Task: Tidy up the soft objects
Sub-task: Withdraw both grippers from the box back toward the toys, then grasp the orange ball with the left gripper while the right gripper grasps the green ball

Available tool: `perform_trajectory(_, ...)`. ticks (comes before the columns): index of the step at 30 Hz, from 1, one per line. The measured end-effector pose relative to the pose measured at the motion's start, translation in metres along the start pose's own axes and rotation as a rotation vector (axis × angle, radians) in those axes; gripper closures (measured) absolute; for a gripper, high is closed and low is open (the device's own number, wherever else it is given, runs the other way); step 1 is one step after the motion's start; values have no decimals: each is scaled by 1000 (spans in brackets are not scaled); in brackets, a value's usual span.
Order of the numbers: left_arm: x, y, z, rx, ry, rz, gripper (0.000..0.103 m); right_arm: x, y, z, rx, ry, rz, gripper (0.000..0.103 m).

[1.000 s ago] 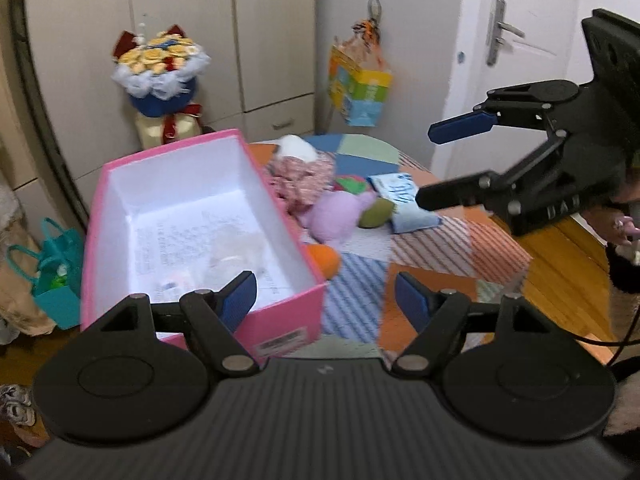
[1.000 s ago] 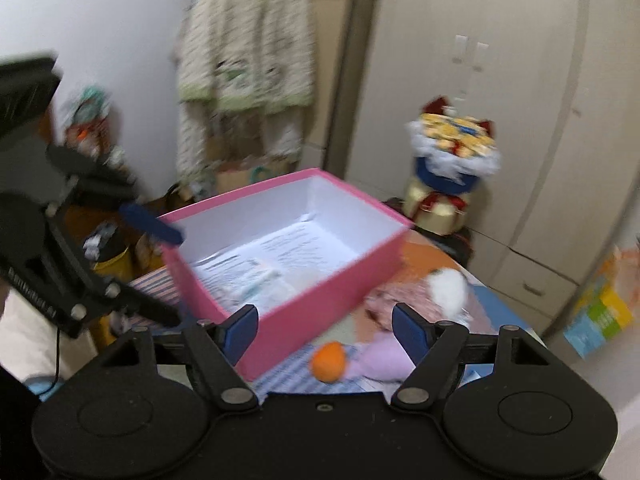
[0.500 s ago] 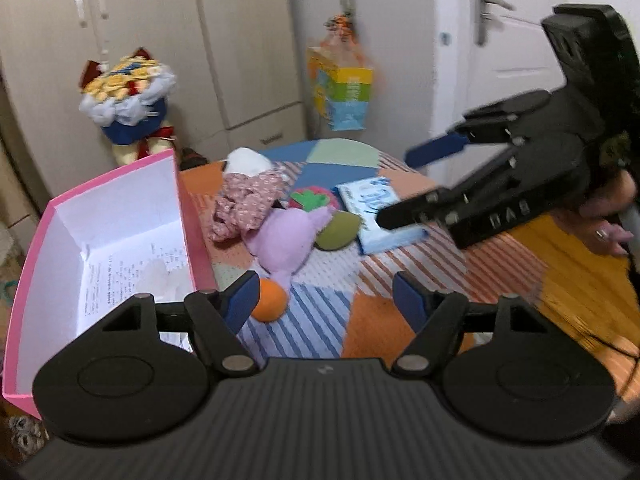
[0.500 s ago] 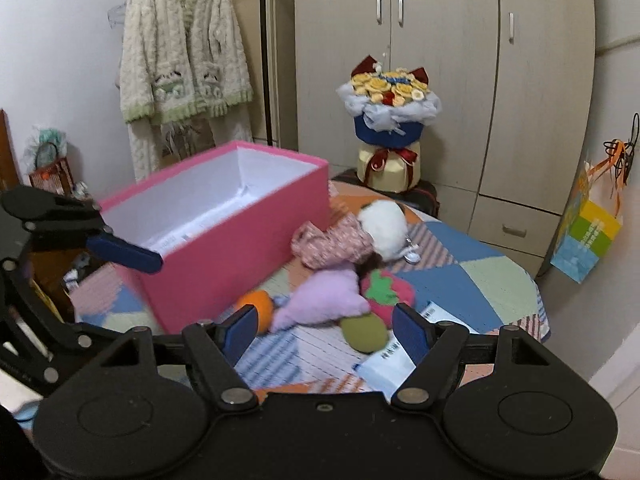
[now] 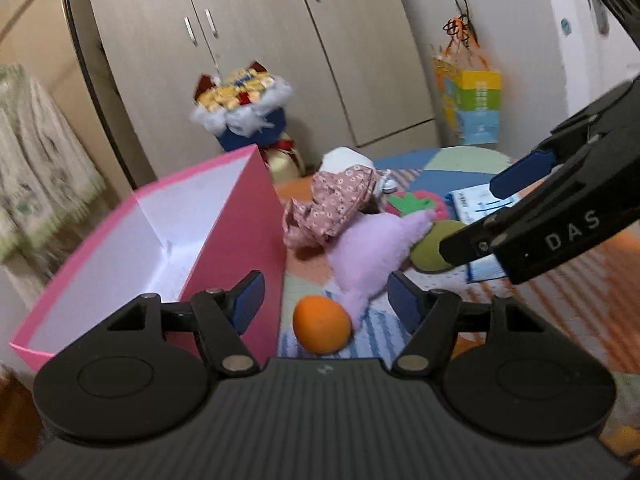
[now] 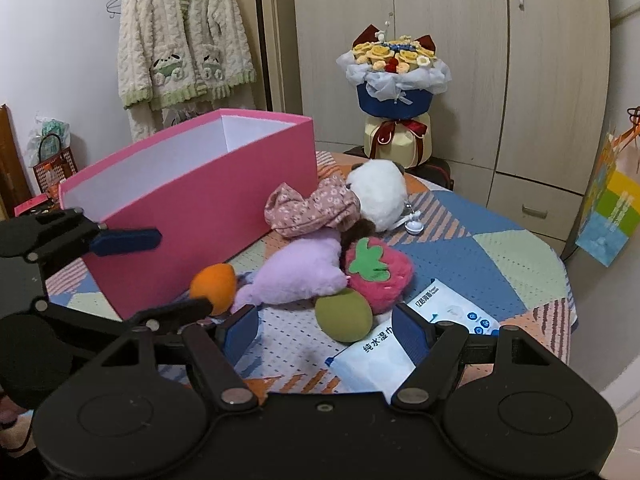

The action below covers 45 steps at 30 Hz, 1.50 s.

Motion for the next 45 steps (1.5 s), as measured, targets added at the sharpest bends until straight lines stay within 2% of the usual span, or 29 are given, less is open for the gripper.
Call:
perform_trajectory(5, 17, 1, 3, 1, -24, 3, 38, 10, 3, 10, 0, -13, 23, 25)
perform_trajectory(7, 21, 4, 11, -45, -48, -10, 39, 14, 4, 13, -1, -22, 34, 25)
perform_trajectory(9, 19, 5, 23, -121, -57, -79, 39, 16, 5, 17, -4, -34, 41, 25)
perform_trajectory(11, 18, 6, 30, -155, -56, -119, 39, 17, 5, 22, -12, -40, 44, 25)
perform_trajectory(14, 17, 8, 34, -144, -109, -118, 39, 19, 6, 27, -14, -52, 47, 25)
perform_trajectory(19, 16, 16, 43, -179, -124, -139, 39, 24, 4, 35, -16, -49, 32, 26)
perform_trajectory(28, 17, 21, 52, -189, -137, -70, 40, 21, 5, 43, -23, -52, -37, 26)
perform_trajectory(29, 17, 21, 51, -188, -133, -70, 45, 21, 6, 44, -23, -54, -35, 28)
perform_trajectory(30, 16, 21, 52, -191, -132, -69, 55, 21, 7, 44, -23, -54, -36, 30)
perform_trajectory(35, 8, 21, 52, -201, -101, -100, 61, 16, 11, 44, -14, -44, -64, 60)
perform_trajectory(39, 4, 21, 47, -188, -84, -130, 63, 7, 15, 42, -6, 5, -86, 60)
perform_trajectory(41, 3, 21, 43, -173, -83, -131, 67, 5, 16, 39, 0, 25, -74, 62)
perform_trajectory(45, 2, 23, 36, -166, -56, -138, 67, -2, 19, 30, 21, 45, -36, 62)
Point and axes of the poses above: each gripper's, at about its wrist camera, not at the fingertips, and z roughly the way its jaws point, x to its right, y to its underside, the point moved 6 cm from there along z, roughly the way its jaws point, and after that the axes turned 5 degrees about -y, right-handed, at the moved point
